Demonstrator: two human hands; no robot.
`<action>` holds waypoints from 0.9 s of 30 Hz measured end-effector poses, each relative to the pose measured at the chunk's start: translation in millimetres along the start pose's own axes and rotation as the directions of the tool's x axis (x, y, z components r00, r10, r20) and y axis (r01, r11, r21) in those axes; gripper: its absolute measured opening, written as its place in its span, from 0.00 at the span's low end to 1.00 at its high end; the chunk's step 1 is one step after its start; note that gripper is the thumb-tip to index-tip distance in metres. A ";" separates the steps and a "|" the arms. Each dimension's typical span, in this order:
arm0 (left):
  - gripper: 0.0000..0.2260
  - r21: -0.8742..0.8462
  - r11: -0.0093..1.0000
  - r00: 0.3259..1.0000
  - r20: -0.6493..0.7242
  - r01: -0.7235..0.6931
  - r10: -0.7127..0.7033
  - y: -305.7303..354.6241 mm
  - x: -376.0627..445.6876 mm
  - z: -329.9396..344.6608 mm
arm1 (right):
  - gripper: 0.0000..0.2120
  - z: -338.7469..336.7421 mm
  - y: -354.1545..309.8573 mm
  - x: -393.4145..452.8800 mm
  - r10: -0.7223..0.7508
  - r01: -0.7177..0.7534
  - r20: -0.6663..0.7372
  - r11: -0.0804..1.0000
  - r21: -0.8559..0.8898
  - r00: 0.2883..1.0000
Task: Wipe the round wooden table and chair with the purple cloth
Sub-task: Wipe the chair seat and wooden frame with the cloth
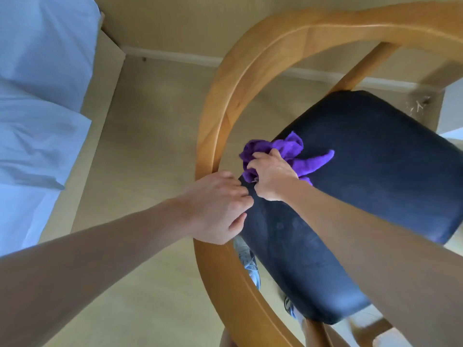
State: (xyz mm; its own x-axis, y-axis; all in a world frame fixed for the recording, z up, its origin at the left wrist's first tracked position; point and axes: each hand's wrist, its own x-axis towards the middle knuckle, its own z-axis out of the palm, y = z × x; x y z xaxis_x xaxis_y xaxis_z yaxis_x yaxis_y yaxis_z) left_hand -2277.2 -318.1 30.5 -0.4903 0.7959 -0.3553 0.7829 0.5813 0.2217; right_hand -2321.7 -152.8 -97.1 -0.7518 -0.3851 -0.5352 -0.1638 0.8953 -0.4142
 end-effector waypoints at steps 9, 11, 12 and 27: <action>0.08 -0.064 0.997 0.983 -0.176 0.042 -0.053 1.7 -5.6 0.9 | 0.22 -17.4 21.9 -22.3 0.015 0.044 -0.200 0.956 0.289 0.980; 0.08 -0.047 0.996 0.970 -0.227 0.075 -0.084 1.1 -6.3 4.7 | 0.32 -21.8 28.3 -8.1 0.204 -0.146 -0.215 0.956 0.256 0.955; 0.08 -0.043 0.995 0.963 -0.252 0.089 -0.097 0.5 -6.3 6.5 | 0.34 -20.7 26.3 -0.4 0.294 -0.262 -0.159 0.945 0.194 0.943; 0.08 -0.080 0.987 0.898 -0.409 0.138 -0.159 -2.3 -5.4 13.8 | 0.23 60.6 -12.8 -78.3 -0.254 0.283 0.198 0.950 -0.132 0.947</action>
State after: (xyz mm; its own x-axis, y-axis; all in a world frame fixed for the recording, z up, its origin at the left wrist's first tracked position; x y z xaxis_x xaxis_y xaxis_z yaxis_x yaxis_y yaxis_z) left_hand -2271.1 -326.1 19.4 -0.7218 0.6918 0.0173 0.6743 0.6975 0.2425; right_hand -2222.0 -147.6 -94.5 -0.5433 -0.6366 -0.5474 -0.4522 0.7712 -0.4481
